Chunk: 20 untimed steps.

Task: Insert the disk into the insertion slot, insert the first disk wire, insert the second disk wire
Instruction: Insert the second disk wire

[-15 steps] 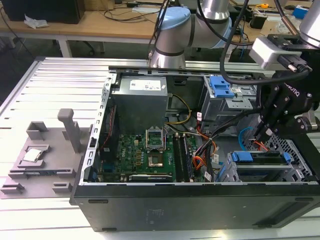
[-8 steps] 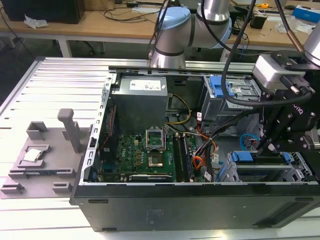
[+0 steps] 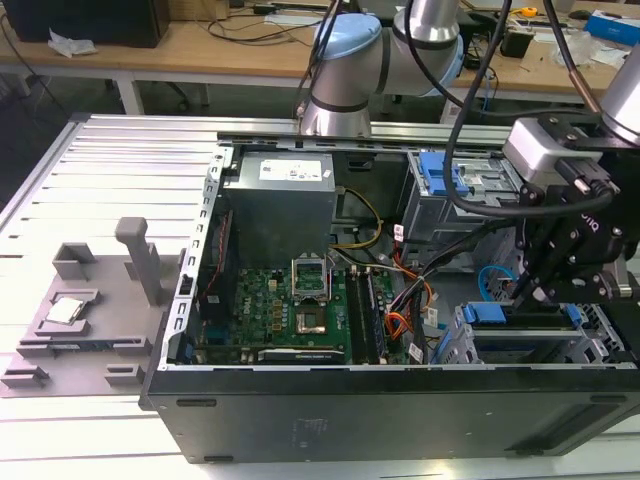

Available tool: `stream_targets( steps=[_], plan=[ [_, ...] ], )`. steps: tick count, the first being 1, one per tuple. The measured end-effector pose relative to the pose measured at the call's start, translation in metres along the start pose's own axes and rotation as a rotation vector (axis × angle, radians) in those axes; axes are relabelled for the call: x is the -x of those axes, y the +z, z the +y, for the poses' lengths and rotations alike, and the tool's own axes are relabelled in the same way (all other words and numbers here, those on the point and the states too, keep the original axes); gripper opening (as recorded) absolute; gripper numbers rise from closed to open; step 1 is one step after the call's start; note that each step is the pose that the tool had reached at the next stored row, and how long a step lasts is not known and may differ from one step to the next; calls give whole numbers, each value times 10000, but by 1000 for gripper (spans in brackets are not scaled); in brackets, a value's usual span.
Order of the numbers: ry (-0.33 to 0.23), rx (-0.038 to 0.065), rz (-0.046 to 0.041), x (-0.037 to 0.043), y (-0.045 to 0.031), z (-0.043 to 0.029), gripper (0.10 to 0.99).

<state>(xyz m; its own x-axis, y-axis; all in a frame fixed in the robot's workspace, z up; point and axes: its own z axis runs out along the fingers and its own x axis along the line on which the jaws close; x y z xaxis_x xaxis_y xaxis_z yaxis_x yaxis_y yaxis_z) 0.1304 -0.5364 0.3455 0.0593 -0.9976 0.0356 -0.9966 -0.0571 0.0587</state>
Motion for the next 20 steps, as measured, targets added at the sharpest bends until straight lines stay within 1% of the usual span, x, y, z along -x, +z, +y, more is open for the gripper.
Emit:
stream_targets(
  steps=[8, 12, 13, 15, 17, 20],
  plan=[
    [3, 1, 5, 0, 36, -20, 161],
    [2, 0, -10, 0, 30, -20, 161],
    [1, -2, -26, -1, 28, -20, 161],
    [-8, -10, -177, -4, 27, -20, 161],
    [-8, -9, -175, -42, 28, -18, 161],
    [-8, -8, -177, -52, 34, -17, 161]
  ],
)
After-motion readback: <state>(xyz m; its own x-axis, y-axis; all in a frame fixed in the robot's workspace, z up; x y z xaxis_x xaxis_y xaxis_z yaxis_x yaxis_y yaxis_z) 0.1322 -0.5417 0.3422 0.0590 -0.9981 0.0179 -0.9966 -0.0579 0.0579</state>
